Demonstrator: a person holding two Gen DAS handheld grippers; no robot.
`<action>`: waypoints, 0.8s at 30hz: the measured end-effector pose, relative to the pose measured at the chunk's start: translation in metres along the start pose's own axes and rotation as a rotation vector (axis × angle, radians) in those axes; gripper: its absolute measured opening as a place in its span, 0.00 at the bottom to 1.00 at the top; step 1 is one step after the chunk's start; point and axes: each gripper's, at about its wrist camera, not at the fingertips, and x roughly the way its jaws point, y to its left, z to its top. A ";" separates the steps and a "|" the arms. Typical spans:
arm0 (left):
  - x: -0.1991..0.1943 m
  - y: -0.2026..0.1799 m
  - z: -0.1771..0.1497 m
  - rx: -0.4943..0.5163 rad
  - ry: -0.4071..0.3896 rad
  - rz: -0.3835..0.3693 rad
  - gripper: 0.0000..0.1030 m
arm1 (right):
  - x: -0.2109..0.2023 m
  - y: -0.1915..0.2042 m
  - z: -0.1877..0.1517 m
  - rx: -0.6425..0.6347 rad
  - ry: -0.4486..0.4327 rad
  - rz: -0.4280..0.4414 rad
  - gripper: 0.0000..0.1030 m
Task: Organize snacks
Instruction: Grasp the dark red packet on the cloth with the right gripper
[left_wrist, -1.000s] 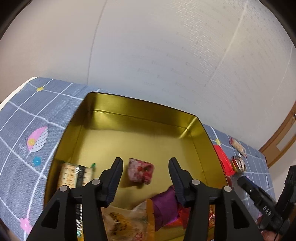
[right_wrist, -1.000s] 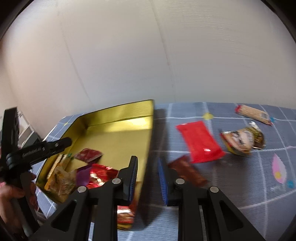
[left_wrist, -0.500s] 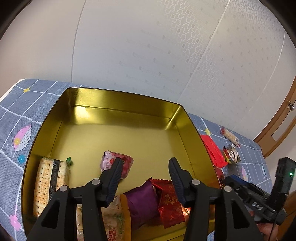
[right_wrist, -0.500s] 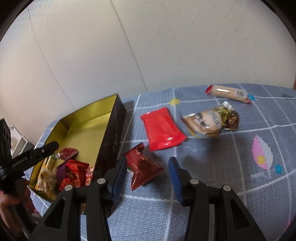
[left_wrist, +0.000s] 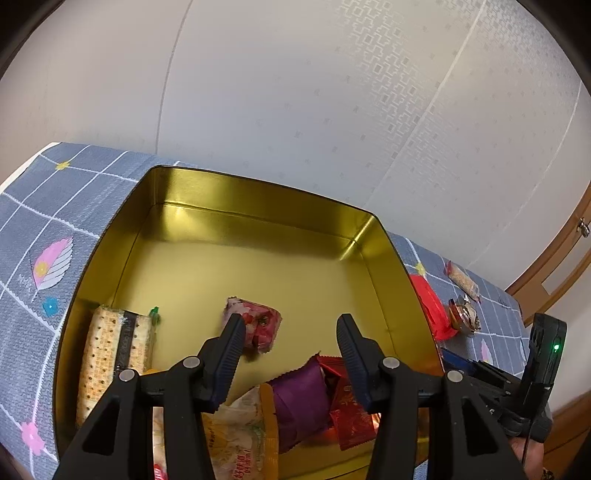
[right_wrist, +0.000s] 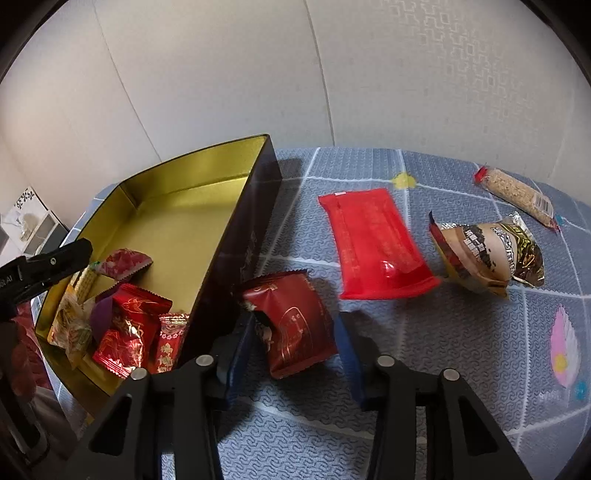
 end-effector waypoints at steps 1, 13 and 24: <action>0.001 -0.002 0.000 0.008 0.001 -0.001 0.51 | -0.001 -0.003 -0.001 0.006 0.000 -0.001 0.33; 0.004 -0.007 -0.001 0.019 0.008 -0.001 0.51 | -0.024 -0.019 -0.007 0.027 -0.048 -0.048 0.44; 0.004 0.001 -0.001 -0.015 0.010 0.006 0.51 | 0.005 -0.005 -0.001 -0.074 0.019 -0.039 0.49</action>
